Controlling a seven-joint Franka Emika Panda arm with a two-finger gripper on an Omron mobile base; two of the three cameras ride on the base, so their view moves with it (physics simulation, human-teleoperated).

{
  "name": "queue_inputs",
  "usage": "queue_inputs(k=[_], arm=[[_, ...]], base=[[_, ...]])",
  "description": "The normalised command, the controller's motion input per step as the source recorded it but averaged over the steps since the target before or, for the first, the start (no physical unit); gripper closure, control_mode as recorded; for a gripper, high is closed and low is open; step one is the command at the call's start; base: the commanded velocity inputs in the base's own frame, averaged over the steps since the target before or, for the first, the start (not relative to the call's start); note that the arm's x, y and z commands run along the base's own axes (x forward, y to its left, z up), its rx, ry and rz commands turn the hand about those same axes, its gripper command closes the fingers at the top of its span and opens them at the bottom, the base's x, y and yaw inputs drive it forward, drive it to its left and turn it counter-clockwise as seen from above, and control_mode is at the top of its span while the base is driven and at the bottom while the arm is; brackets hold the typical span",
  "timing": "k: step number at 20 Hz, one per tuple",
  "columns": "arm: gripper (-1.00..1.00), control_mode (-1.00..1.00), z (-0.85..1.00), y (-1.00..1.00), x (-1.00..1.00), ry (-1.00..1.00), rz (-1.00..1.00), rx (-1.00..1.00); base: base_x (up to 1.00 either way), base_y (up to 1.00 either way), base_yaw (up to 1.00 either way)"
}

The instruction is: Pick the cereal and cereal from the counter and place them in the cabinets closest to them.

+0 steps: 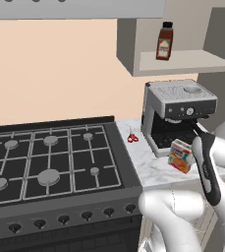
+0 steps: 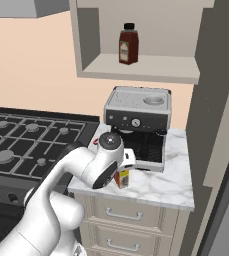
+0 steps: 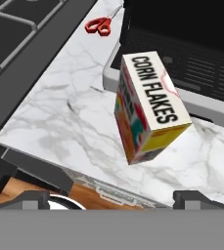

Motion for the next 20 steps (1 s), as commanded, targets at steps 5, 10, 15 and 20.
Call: queue_inputs(k=[5, 10, 15, 20], arm=[[-1.0, -1.0, 0.0, -0.16, 0.13, 0.0, 0.02, 0.01], [-1.0, -1.0, 0.0, -0.01, 0.0, 0.0, 0.01, 0.0], [-1.0, -1.0, -0.06, 0.0, 0.03, 0.0, 0.0, 0.0], [-1.0, -1.0, -0.24, 0.0, 0.08, 0.01, 0.0, 0.0]], base=[[0.0, 0.0, 0.0], [0.0, 0.0, 0.0], [0.0, 0.0, 0.0], [0.0, 0.0, 0.0]])
